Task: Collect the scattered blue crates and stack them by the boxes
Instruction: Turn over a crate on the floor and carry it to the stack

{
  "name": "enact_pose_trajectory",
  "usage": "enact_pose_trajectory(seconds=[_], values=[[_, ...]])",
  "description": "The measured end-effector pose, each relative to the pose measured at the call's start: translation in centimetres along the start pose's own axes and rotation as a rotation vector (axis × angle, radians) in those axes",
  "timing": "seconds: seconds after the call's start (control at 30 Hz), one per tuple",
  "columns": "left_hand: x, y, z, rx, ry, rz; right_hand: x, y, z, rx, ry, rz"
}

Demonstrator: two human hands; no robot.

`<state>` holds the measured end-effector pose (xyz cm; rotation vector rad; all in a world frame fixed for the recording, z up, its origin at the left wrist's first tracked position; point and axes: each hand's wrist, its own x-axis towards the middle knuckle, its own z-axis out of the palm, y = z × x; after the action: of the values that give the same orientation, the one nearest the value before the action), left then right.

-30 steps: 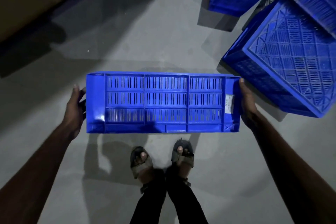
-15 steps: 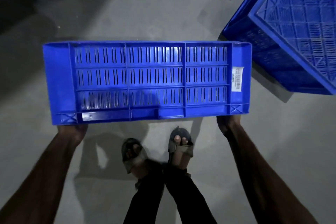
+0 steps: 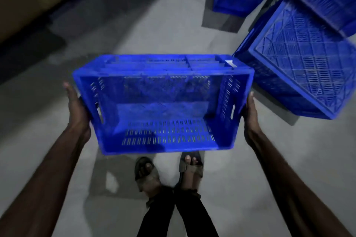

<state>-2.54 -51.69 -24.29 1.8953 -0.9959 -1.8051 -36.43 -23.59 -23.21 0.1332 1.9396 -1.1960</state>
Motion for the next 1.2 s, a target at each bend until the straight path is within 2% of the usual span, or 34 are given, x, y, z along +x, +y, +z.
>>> enact_pose_trajectory(seconds=[0.1, 0.17, 0.37, 0.57, 0.7, 0.8, 0.9, 0.97, 1.07, 1.13, 1.2], values=[[0.3, 1.5, 1.9, 0.030, -0.125, 0.025, 2.7, 0.6, -0.1, -0.056, -0.020, 0.063], [1.6, 1.0, 2.5, 0.065, -0.152, 0.020, 5.4, 2.1, -0.1, -0.040, -0.053, 0.136], [6.6, -3.5, 3.2, 0.173, -0.152, -0.066, 9.4, 5.0, 1.9, -0.037, -0.086, 0.191], [9.3, -5.4, 3.1, 0.188, -0.122, -0.050, 11.8, 6.9, 2.8, -0.071, 0.115, 0.167], [8.2, -5.5, 2.0, 0.230, -0.128, -0.008, 11.2, 6.2, 2.2, -0.111, 0.041, 0.170], [6.4, -5.4, 1.3, 0.382, -0.099, -0.026, 9.9, 5.7, 1.8, -0.180, -0.001, 0.179], [5.8, -6.3, -0.4, 0.536, -0.008, -0.036, 8.2, 6.3, 1.6, -0.378, 0.135, 0.150], [5.6, -6.9, -1.6, 0.581, 0.077, -0.046, 7.1, 6.8, 1.7, -0.383, 0.258, 0.138], [4.9, -7.7, -2.3, 0.491, 0.148, -0.091, 6.2, 7.3, 1.7, -0.332, 0.332, 0.147], [5.3, -8.1, -2.5, 0.367, 0.092, -0.151, 6.8, 7.3, 1.4, -0.280, 0.331, 0.196], [6.1, -8.1, -2.4, 0.328, 0.008, -0.188, 8.5, 7.8, 0.6, -0.205, 0.260, 0.286]])
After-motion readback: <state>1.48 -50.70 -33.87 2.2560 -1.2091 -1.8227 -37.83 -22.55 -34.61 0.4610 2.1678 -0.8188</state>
